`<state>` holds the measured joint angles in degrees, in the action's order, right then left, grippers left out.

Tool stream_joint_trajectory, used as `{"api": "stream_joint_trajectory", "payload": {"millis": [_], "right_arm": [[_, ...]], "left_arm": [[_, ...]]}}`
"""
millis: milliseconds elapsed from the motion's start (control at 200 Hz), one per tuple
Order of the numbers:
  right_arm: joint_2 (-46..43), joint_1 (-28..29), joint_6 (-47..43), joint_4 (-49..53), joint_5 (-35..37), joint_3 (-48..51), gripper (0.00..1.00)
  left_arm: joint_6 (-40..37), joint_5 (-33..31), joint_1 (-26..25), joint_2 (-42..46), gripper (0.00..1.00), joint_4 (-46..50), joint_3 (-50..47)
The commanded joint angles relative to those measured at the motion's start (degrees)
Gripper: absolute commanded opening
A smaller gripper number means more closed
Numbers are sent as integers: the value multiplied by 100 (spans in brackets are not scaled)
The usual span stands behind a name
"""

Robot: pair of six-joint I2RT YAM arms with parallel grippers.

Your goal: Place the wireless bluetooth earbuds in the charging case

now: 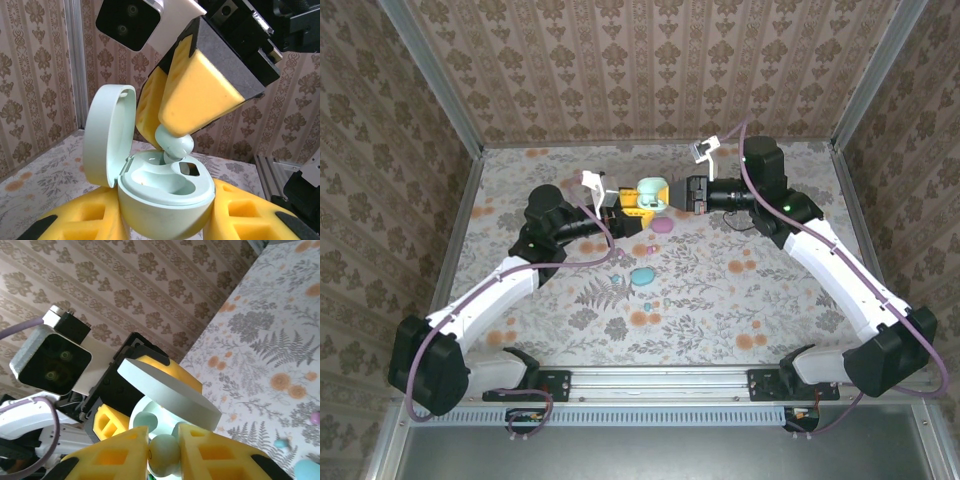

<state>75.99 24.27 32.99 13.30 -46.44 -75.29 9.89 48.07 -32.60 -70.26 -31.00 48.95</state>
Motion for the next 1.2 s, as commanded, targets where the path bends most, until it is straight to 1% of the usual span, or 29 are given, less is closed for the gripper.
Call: {"api": "stream_joint_trajectory", "payload": {"millis": [0,85,355,670,765,1195], "right_arm": [[-176,30,-394,523,325,-201,26],[-189,30,-407,538,384,-218,30],[-203,30,-392,540,507,-298,34],[-249,35,-200,441,547,-316,34],[-252,45,-147,427,529,-351,33],[-139,112,-148,518,530,-488,31]], "left_arm": [[67,84,-18,-14,29,-168,193],[84,88,-27,-23,28,-174,188],[69,90,-36,-17,28,-150,185],[-14,97,-63,-49,28,-30,218],[-44,90,-71,-47,28,11,220],[-75,82,-97,-58,28,60,239]]}}
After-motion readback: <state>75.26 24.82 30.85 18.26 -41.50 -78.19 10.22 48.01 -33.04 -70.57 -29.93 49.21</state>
